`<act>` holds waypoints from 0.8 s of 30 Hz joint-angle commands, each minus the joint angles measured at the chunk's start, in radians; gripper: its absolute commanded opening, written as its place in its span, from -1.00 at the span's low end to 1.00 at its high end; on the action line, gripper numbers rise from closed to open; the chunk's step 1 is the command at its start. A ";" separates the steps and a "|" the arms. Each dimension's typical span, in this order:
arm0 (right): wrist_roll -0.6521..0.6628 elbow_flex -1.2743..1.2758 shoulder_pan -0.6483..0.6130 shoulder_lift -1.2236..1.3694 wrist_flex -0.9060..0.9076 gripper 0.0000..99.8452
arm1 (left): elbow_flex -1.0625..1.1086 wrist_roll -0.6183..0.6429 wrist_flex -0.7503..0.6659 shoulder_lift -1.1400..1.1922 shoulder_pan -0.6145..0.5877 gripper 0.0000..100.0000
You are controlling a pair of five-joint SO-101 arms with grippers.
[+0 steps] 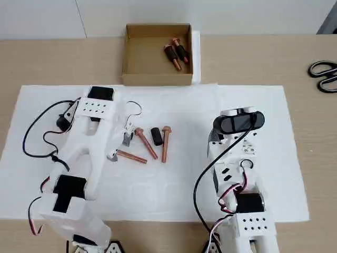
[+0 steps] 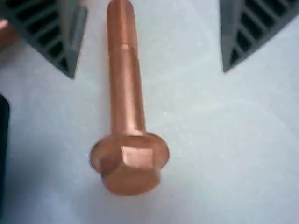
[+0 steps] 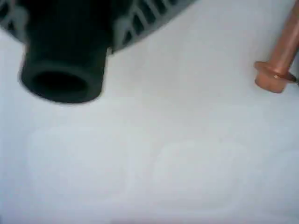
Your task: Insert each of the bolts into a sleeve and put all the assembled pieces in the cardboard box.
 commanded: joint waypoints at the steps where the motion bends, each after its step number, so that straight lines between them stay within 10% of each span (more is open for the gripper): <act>1: 0.003 -0.005 0.010 -0.019 -0.022 -0.99 | 0.056 0.000 -0.072 -0.005 -0.003 -0.61; 18: 0.003 -0.008 0.010 -0.022 -0.021 -0.99 | 0.216 0.003 -0.422 -0.015 -0.005 -0.99; 24: 0.002 -0.009 -0.018 -0.024 -0.021 -0.99 | 0.012 0.000 -0.172 -0.015 0.058 -0.99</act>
